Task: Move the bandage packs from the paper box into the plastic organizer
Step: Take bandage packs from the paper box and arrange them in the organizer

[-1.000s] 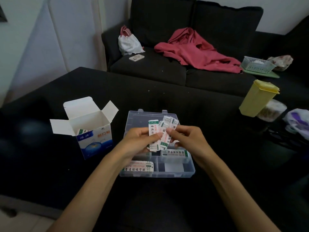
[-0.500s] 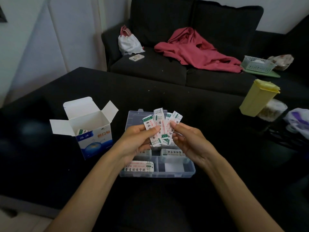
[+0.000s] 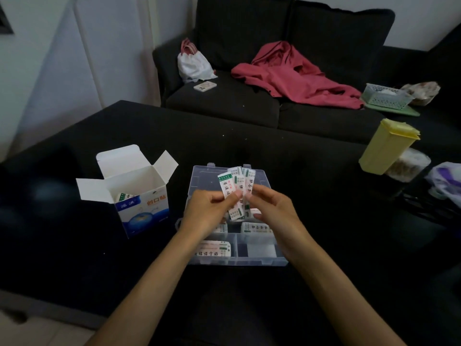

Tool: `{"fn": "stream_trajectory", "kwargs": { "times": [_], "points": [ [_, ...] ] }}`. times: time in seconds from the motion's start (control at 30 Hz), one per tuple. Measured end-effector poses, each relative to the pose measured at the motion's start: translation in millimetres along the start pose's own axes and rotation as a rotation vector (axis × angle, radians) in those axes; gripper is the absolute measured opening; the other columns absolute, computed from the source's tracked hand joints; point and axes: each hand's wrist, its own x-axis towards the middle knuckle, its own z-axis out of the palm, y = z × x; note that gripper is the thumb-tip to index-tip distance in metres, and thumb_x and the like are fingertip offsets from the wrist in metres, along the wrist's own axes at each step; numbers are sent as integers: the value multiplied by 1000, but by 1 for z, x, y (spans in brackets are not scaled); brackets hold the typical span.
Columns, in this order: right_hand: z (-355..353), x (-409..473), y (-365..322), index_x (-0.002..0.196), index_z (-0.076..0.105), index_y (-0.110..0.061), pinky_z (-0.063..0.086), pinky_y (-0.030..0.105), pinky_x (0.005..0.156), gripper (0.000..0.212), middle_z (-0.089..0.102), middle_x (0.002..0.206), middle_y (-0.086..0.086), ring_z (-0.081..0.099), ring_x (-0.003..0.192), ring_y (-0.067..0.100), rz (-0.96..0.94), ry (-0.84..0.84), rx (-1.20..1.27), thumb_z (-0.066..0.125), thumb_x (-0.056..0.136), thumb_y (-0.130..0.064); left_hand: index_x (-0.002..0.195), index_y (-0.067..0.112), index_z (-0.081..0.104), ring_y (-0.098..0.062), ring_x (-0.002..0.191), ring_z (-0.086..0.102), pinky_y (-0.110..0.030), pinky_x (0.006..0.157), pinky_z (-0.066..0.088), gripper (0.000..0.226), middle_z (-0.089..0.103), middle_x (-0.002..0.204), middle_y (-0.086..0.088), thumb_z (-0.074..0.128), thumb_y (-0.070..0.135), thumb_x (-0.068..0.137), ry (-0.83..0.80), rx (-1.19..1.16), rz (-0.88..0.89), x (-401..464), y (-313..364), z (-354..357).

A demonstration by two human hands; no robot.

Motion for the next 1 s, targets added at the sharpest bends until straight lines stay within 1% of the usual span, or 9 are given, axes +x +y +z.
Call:
{"fn": "stream_trajectory", "kwargs": {
  "times": [0.17, 0.33, 0.4, 0.5, 0.6, 0.67, 0.77, 0.9, 1.0],
  "points": [
    [6, 1, 8, 127, 46, -37, 47, 14, 67, 41, 59, 109, -10, 58, 101, 6, -105, -70, -151, 59, 92, -21, 96, 24, 71, -5, 83, 68, -28, 78, 56, 16, 72, 91, 9, 63, 34, 86, 76, -4, 21, 1, 0, 0],
    [1, 5, 9, 119, 55, -35, 53, 17, 73, 33, 61, 107, -14, 61, 98, 5, -191, -88, -143, 55, 93, -15, 102, 20, 71, 2, 81, 62, -13, 63, 43, 24, 68, 86, 15, 65, 36, 84, 35, -52, -8, -1, 5, 3],
    [-15, 6, 1, 117, 57, -35, 53, 18, 73, 33, 62, 107, -11, 61, 96, 5, -163, -190, -172, 54, 93, -13, 109, 21, 66, 4, 81, 60, -13, 61, 45, 27, 65, 89, 15, 64, 34, 85, 23, -32, 5, 0, 8, 1],
    [-44, 9, -6, 120, 55, -34, 54, 28, 84, 37, 61, 112, -6, 61, 100, 12, -131, -295, -367, 52, 93, -10, 121, 26, 57, 2, 84, 63, -12, 58, 51, 34, 66, 93, 13, 63, 27, 88, -59, -6, 76, 2, 12, -5],
    [-63, 11, -3, 109, 54, -44, 55, 21, 78, 38, 63, 107, -9, 63, 98, 7, -100, -330, -466, 55, 92, -10, 124, 33, 56, -3, 92, 65, -15, 72, 52, 39, 69, 101, 9, 65, 24, 87, -100, 174, 127, 3, 11, -5],
    [-68, 15, 2, 108, 57, -37, 55, 19, 74, 31, 63, 109, -6, 63, 97, 7, -93, -281, -525, 58, 90, -12, 121, 37, 58, 0, 89, 62, -21, 78, 51, 36, 68, 103, 13, 66, 28, 87, -74, 427, 149, 2, 7, -1],
    [-68, 20, 14, 105, 60, -28, 55, 19, 72, 20, 61, 110, -6, 61, 96, 5, -118, -225, -707, 59, 90, -14, 114, 39, 62, 2, 87, 60, -17, 70, 45, 27, 68, 104, 18, 65, 37, 87, -20, 712, 201, -2, 1, 6],
    [-64, 23, 23, 109, 64, -22, 54, 21, 75, 21, 58, 112, -5, 58, 99, 7, -118, -229, -808, 58, 91, -14, 123, 38, 59, -4, 108, 59, -19, 75, 44, 31, 63, 122, 14, 59, 33, 92, -16, 798, 204, -1, 1, 7],
    [-64, 24, 22, 110, 68, -21, 46, 17, 70, 21, 57, 100, -13, 54, 87, 3, -168, -213, -936, 60, 91, -18, 128, 39, 54, -7, 98, 61, -13, 61, 39, 34, 58, 131, 10, 50, 26, 98, -102, 837, 193, -2, 0, 8]
  ]
}}
